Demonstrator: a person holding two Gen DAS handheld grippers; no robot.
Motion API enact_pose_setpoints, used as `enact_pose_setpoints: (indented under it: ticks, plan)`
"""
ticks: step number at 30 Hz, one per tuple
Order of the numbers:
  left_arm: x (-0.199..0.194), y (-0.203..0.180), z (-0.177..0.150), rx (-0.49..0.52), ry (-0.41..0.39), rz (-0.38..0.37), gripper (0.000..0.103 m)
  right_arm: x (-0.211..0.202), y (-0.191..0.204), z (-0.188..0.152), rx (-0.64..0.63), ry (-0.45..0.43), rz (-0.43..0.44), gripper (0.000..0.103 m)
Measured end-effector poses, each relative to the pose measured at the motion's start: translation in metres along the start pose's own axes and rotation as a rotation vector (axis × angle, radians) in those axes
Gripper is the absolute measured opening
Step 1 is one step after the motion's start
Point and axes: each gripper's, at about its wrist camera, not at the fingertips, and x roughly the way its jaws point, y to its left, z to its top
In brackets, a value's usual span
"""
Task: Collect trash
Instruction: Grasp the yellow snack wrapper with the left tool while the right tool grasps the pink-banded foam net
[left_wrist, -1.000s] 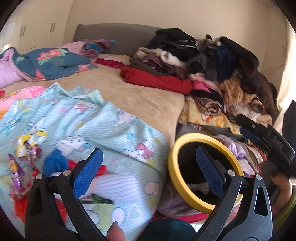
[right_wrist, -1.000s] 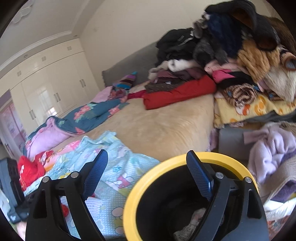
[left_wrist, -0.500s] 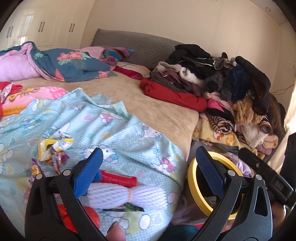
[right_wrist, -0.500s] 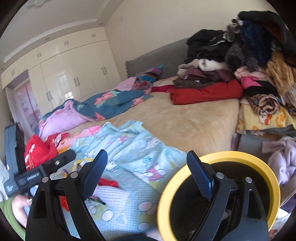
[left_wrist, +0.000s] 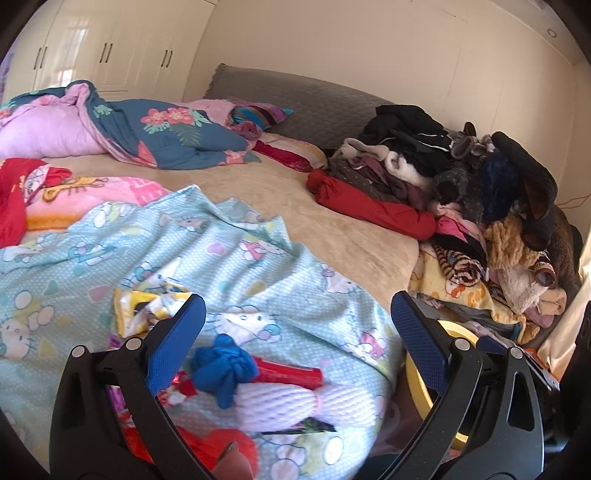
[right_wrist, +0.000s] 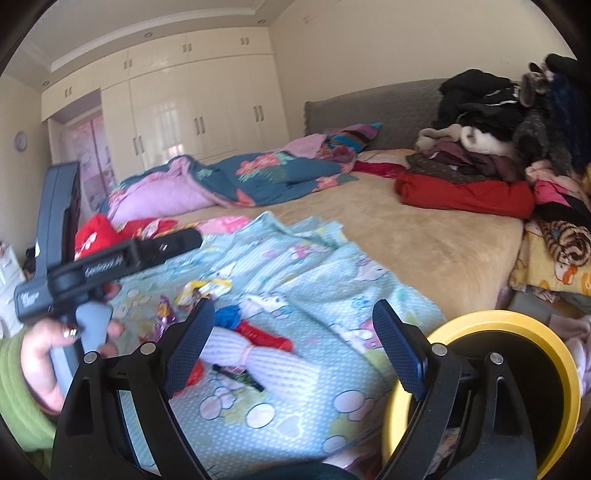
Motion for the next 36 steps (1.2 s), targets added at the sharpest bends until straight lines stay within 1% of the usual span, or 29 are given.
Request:
enact_pose_setpoints:
  ticks: [8, 11, 15, 20, 25, 26, 27, 28, 30, 31, 33, 36]
  plan:
    - [-0.001, 0.037, 0.010, -0.059, -0.010, 0.039, 0.092, 0.017, 0.027, -0.007, -0.069, 0.057, 0.033, 0.085]
    - [-0.001, 0.056, 0.014, -0.090, -0.016, 0.062, 0.092, 0.023, 0.034, -0.011, -0.089, 0.080, 0.034, 0.085]
    - [0.002, 0.079, 0.014, -0.122, -0.004, 0.093, 0.092, 0.035, 0.041, -0.014, -0.126, 0.116, 0.029, 0.085]
    - [0.009, 0.111, 0.011, -0.162, 0.023, 0.133, 0.092, 0.062, 0.049, -0.024, -0.212, 0.196, -0.028, 0.085]
    - [0.018, 0.143, 0.003, -0.209, 0.068, 0.177, 0.092, 0.083, 0.046, -0.031, -0.233, 0.248, -0.040, 0.084]
    - [0.021, 0.148, 0.001, -0.222, 0.081, 0.181, 0.090, 0.087, 0.046, -0.032, -0.241, 0.256, -0.043, 0.084]
    - [0.023, 0.152, -0.001, -0.230, 0.092, 0.181, 0.083, 0.090, 0.046, -0.032, -0.248, 0.262, -0.045, 0.084]
    - [0.026, 0.158, -0.004, -0.242, 0.109, 0.179, 0.081, 0.093, 0.047, -0.033, -0.255, 0.267, -0.046, 0.084]
    - [0.032, 0.167, -0.008, -0.268, 0.135, 0.153, 0.071, 0.099, 0.046, -0.035, -0.266, 0.280, -0.047, 0.084]
    - [0.034, 0.172, -0.010, -0.290, 0.148, 0.132, 0.068, 0.102, 0.046, -0.036, -0.269, 0.287, -0.044, 0.084]
    - [0.040, 0.182, -0.014, -0.326, 0.175, 0.108, 0.061, 0.110, 0.045, -0.040, -0.277, 0.311, -0.041, 0.079]
    - [0.047, 0.188, -0.018, -0.368, 0.201, 0.088, 0.052, 0.119, 0.043, -0.043, -0.279, 0.337, -0.038, 0.077]
